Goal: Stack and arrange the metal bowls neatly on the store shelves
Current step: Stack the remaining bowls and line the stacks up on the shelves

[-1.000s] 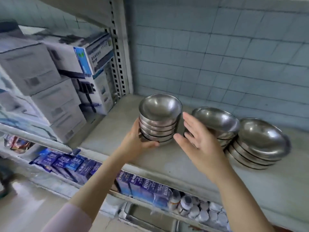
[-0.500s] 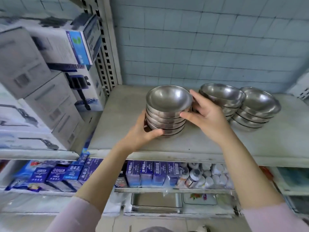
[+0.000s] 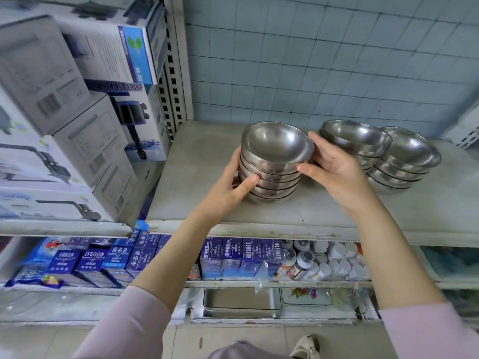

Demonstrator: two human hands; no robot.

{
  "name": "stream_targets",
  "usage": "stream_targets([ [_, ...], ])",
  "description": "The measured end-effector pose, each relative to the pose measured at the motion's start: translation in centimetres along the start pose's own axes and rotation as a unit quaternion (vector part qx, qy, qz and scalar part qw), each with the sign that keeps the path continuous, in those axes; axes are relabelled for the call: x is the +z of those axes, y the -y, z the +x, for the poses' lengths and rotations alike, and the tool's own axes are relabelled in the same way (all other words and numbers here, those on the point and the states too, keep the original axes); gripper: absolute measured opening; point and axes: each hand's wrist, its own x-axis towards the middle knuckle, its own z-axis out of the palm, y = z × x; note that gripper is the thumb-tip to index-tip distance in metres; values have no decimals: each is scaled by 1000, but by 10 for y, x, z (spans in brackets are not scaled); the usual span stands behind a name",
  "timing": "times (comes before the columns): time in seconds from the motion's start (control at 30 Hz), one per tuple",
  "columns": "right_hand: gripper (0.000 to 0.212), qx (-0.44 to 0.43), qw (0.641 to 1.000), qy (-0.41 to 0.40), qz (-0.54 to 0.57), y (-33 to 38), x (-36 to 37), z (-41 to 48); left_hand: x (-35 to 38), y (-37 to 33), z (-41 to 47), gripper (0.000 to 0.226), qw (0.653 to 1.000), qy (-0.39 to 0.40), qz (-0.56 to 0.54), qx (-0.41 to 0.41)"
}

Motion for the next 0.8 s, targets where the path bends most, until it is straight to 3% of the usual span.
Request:
stream_targets([
  [0.13,92,-9,1000,22,15,-3,-4,1,-1,-1,-1,75,1000,3,3,-10],
  [0.23,100,-5,998,3,63,-10,0,-5,-4,4,-1,102,999,31,19,-32],
  [0.33,73,12,996,-14,84,-27,7,-13,-6,10,2,124,996,34,50,-68],
  [0.43,54,69,986,-27,146,-39,16,-17,-6,16,5,113,996,24,42,-75],
  [0.6,42,73,982,-48,166,-36,18,-21,-3,8,2,93,997,5,58,-52],
  [0.8,61,57,981,-70,172,-11,-9,-46,22,-22,-12,94,996,-4,88,8],
])
